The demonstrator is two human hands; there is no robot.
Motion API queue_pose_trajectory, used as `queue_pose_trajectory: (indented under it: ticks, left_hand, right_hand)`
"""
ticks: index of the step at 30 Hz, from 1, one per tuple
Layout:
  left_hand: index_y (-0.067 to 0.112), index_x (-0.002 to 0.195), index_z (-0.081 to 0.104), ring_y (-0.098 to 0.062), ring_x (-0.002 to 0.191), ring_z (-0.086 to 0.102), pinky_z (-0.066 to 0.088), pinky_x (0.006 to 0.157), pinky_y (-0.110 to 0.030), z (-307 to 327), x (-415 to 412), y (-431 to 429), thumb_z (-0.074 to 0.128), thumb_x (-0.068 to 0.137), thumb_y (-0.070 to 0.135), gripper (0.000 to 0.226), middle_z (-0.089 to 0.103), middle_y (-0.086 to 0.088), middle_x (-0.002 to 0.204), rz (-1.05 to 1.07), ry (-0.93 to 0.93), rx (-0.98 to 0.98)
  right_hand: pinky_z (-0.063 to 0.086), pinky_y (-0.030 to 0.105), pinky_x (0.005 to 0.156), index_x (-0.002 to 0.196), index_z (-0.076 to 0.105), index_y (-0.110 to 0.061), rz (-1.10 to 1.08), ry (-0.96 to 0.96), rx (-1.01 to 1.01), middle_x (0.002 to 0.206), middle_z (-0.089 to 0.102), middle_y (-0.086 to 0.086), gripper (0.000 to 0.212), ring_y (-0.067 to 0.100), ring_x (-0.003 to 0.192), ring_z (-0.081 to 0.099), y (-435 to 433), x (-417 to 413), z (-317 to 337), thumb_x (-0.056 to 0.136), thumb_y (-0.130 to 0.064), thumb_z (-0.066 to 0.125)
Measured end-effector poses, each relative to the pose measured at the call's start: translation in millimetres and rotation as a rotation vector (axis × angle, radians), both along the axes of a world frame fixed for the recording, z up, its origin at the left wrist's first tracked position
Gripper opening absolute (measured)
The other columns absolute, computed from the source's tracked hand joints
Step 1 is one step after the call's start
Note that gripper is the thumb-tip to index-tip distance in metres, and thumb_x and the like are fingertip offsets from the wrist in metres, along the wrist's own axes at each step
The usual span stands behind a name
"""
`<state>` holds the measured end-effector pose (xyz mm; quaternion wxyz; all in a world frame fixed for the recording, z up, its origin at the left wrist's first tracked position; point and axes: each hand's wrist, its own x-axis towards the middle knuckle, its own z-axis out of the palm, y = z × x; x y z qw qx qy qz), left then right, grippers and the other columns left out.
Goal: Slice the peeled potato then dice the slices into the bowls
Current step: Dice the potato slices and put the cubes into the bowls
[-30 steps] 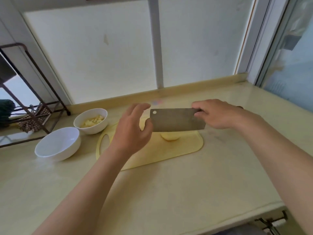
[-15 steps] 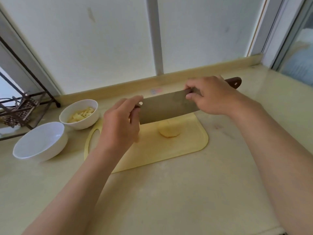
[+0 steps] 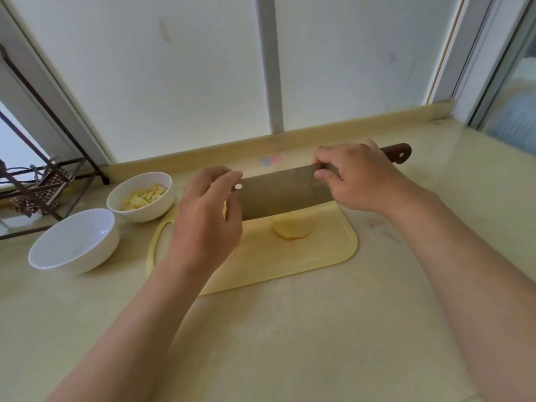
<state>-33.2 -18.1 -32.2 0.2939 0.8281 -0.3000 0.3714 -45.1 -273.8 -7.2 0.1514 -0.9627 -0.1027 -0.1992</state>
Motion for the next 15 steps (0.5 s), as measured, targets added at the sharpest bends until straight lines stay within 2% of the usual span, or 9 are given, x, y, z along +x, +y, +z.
queue_pose_trajectory:
  ticks: [2,6,15]
  left_hand:
    - [-0.002,0.108,0.070,-0.031,0.092,0.061,0.051,0.076,-0.039,-0.5,-8.5,-4.6,0.061,0.084,-0.008,0.026,0.064,-0.015,0.103,-0.002,-0.108,0.075]
    - [0.000,0.089,0.072,-0.030,0.085,0.060,0.050,0.070,-0.042,-15.5,-23.7,-24.6,0.064,0.084,-0.003,0.010,0.066,-0.012,0.096,-0.178,-0.127,0.303]
    - [0.008,0.090,0.073,-0.025,0.083,0.058,0.053,0.068,-0.037,-36.8,-18.7,-42.9,0.058,0.091,0.011,0.015,0.065,-0.005,0.094,-0.195,0.055,0.504]
  right_hand:
    - [0.028,0.035,0.091,0.093,0.060,-0.024,0.008,0.000,-0.017,0.073,0.056,-0.016,0.009,0.018,0.079,0.055,1.4,0.1,-0.1,0.101,-0.020,0.057]
    - [0.027,0.036,0.088,0.093,0.060,-0.022,0.025,0.001,-0.041,0.074,0.057,-0.013,0.009,0.020,0.080,0.057,2.7,0.2,-3.5,0.101,-0.021,0.056]
    - [0.030,0.039,0.088,0.091,0.056,-0.025,0.025,0.041,-0.041,0.076,0.060,-0.010,0.012,0.021,0.082,0.057,3.1,2.0,-7.5,0.100,-0.019,0.053]
